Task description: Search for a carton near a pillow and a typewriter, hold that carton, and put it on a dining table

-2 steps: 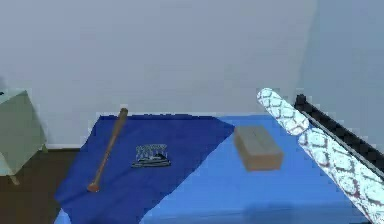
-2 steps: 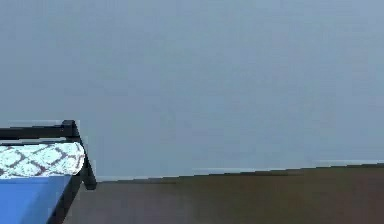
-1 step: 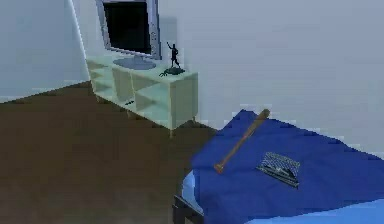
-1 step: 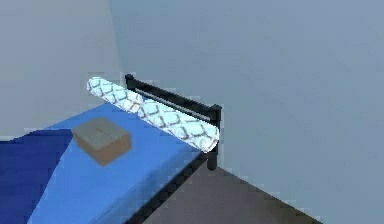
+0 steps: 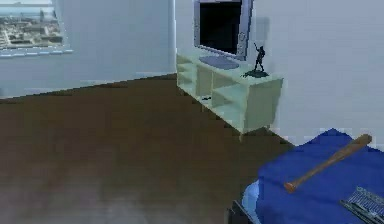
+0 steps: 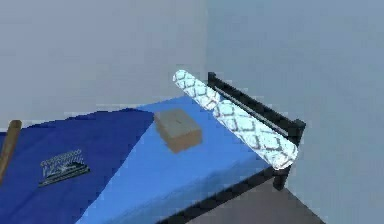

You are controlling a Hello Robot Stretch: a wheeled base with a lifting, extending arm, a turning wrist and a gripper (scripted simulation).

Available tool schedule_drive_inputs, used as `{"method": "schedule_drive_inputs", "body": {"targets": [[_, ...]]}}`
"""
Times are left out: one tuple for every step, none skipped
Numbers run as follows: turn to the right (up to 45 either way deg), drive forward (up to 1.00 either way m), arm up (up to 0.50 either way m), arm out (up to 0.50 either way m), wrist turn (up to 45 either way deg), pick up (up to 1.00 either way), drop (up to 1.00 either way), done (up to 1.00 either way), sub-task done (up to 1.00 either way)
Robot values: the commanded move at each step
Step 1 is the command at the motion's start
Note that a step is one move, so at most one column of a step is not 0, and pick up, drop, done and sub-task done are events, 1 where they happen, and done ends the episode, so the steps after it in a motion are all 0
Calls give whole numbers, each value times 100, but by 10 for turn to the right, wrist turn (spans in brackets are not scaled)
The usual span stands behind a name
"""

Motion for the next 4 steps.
{"method": "schedule_drive_inputs", "body": {"targets": [[450,0,0,0,0,0,0,0,0],[450,0,0,0,0,0,0,0,0],[420,0,0,0,0,0,0,0,0],[0,90,0,0,0,0,0,0,0]]}}
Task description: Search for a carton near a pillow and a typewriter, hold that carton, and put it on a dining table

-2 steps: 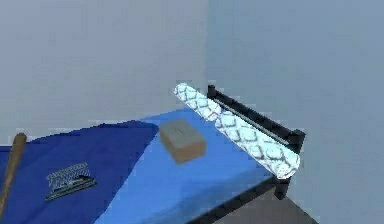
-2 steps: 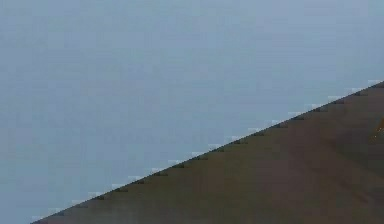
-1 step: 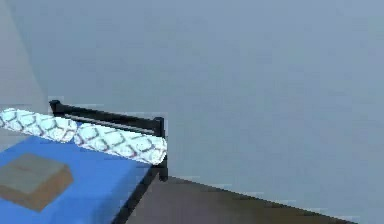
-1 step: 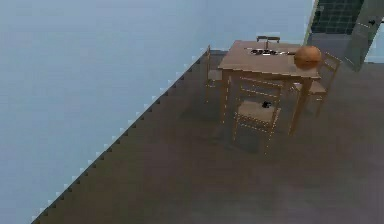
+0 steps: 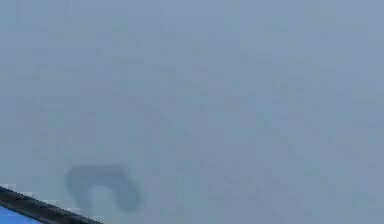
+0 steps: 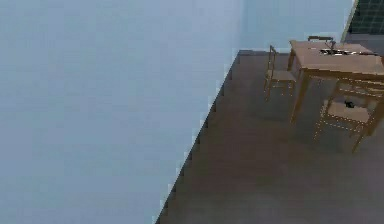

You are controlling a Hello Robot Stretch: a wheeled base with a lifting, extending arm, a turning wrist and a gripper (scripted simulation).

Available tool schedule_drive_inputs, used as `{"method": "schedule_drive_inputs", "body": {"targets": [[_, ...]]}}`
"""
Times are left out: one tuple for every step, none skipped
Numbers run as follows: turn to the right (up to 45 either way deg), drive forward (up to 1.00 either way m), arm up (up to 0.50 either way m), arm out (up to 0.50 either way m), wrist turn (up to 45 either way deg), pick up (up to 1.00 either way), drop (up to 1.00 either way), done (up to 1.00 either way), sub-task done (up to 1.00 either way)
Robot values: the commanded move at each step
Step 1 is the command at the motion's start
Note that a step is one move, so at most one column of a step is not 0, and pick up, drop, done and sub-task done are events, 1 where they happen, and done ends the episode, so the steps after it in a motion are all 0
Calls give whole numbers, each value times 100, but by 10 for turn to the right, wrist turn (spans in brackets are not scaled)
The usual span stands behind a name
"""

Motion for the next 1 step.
{"method": "schedule_drive_inputs", "body": {"targets": [[-450,0,0,0,0,0,0,0,0]]}}
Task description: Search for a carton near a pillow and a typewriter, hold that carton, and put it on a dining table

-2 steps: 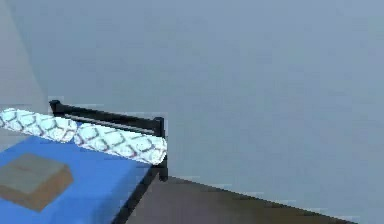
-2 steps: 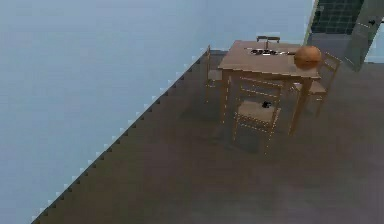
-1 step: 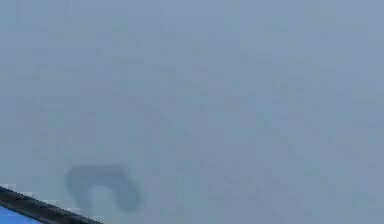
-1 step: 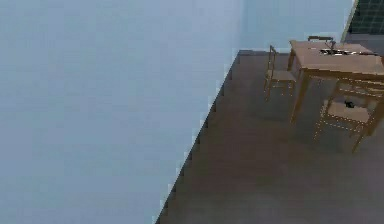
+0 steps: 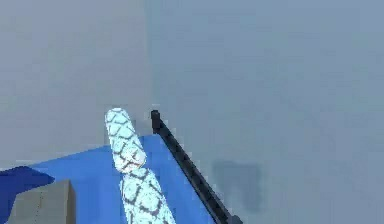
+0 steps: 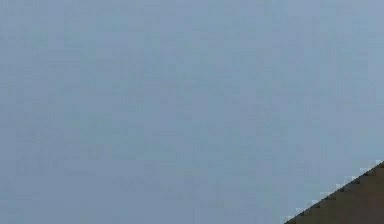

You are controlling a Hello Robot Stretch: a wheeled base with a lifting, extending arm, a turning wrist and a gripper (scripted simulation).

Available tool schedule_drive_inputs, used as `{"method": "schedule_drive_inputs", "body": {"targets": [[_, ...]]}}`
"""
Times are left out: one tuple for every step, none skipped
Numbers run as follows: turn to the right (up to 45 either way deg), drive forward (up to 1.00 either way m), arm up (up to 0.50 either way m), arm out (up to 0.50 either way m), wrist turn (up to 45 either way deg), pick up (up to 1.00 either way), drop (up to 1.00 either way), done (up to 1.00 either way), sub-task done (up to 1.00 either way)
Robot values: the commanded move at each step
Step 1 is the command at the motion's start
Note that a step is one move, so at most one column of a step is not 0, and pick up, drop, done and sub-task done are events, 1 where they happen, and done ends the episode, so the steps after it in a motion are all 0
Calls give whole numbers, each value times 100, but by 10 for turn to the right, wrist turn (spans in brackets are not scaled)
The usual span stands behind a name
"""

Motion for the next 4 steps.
{"method": "schedule_drive_inputs", "body": {"targets": [[-450,0,0,0,0,0,0,0,0],[-450,0,0,0,0,0,0,0,0],[-390,0,0,0,0,0,0,0,0],[0,0,50,0,0,0,0,0,0]]}}
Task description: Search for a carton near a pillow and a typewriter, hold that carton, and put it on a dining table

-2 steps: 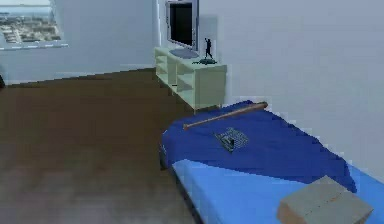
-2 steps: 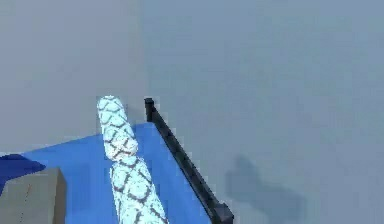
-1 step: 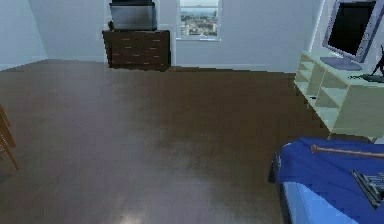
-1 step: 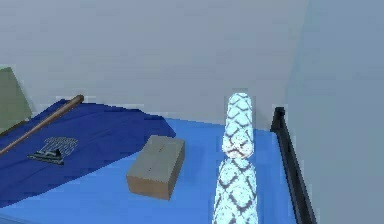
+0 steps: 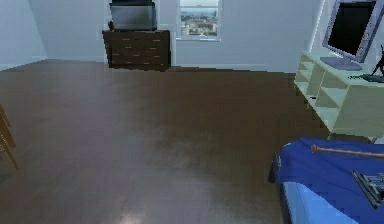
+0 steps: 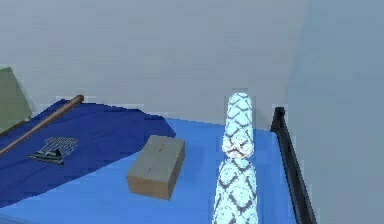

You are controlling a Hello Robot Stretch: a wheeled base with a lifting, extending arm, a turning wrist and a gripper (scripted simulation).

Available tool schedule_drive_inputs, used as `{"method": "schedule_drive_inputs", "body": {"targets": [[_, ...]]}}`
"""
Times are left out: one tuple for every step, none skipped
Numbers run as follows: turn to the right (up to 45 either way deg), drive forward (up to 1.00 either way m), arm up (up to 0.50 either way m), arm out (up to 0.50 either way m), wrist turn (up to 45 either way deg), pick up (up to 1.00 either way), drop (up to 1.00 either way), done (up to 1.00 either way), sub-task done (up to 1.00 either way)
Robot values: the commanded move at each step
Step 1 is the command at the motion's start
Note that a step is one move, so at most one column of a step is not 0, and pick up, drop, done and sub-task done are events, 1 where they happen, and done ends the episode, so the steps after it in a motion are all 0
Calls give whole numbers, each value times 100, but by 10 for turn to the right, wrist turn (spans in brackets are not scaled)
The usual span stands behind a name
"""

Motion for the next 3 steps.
{"method": "schedule_drive_inputs", "body": {"targets": [[0,0,22,0,0,0,0,0,0],[0,0,0,38,0,0,0,0,0],[0,0,0,0,450,0,0,0,0]]}}
